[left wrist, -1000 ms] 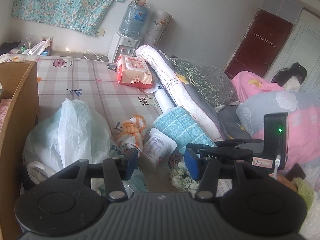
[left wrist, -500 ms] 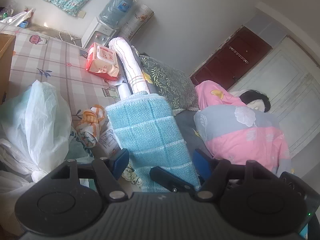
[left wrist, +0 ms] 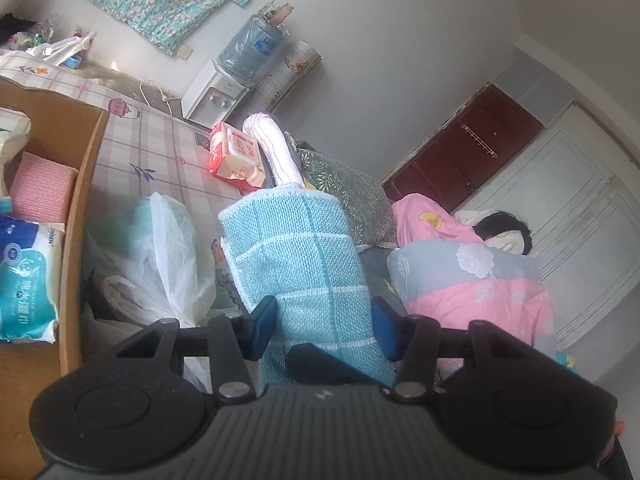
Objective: Organize soft objects
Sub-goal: 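Carry the blue checked towel with the right tool into the cardboard box and release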
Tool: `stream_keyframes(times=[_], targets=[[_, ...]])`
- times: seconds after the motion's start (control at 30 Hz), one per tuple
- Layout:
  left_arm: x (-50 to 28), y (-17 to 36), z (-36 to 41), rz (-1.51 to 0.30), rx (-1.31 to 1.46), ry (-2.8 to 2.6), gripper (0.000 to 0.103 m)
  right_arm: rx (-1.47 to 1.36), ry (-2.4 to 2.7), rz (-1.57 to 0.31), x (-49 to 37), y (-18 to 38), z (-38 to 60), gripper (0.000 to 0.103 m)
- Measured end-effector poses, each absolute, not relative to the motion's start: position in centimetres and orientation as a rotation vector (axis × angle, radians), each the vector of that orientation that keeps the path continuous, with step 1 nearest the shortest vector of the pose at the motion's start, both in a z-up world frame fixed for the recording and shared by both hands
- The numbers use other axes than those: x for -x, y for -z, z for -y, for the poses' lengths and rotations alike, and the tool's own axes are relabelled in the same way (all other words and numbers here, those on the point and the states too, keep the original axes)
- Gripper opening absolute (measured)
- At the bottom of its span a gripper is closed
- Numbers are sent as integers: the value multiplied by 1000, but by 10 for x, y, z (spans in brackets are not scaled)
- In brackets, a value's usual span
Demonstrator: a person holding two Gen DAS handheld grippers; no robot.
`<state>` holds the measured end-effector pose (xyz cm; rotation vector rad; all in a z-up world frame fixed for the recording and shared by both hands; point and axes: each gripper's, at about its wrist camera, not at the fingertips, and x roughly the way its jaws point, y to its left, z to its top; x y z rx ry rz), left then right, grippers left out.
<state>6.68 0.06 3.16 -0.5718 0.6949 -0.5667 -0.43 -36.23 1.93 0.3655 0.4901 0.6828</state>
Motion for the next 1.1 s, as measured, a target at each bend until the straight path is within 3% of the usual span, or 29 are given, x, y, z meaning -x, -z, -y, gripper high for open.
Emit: stream_keyframes(times=[0.43,0.57,0.67,0.87,1.1], targets=[[-16,-73,-150,-553,541,198,53,-426,-1025,-603,-13,-52,193,19],[-16,-70,-186,-533,511,74,62,-484,-1080,-727,-39,-46,137,19],[-17,-71,-210,-508,490,-39,71,-518,-1051,-832,-69,-33,108,19],[-8,-71,-248,-451,489,-141,73,-640,-947,-1090,-126,17,62,21],[0,-68,-279,-426,509,-204,73,-583,-799,-1211,-144,66,7,30]])
